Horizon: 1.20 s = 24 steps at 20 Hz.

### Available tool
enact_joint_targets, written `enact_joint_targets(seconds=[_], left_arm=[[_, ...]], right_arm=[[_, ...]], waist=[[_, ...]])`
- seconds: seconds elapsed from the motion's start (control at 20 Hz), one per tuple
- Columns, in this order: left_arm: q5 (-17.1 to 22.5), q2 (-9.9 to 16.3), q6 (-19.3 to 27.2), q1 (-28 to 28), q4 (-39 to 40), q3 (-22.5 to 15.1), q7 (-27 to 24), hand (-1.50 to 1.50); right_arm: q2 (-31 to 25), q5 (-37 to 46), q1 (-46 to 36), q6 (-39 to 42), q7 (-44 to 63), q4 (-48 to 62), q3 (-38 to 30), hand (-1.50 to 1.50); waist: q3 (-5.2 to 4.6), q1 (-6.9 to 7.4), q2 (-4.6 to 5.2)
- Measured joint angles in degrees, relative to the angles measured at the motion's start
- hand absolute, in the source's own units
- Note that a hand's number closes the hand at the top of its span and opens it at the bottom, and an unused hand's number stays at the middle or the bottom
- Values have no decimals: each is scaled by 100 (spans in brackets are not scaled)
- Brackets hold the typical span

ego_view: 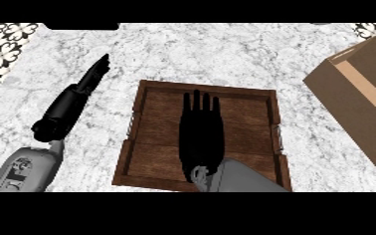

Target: Pick the squash from the tray and place it in the cardboard box

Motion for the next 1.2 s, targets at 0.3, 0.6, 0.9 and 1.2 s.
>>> enact_joint_targets(seconds=[0.3,0.6,0.9,1.2], left_arm=[[-59,-58,13,54,-112,12,78,0],[-73,-47,-74,-4,-120,101,139,0],[-130,-107,-79,46,-108,131,102,0],[-133,-99,-172,18,2,264,35,0]], right_arm=[[4,-97,29,-112,34,113,102,-150],[18,-273,-146,-265,-89,512,4,-150],[17,-158,-22,-440,-59,775,104,-150],[29,-56,163,-627,-161,989,115,-150]], waist=[[4,0,-1],[6,2,13],[5,-16,8],[7,-26,14]])
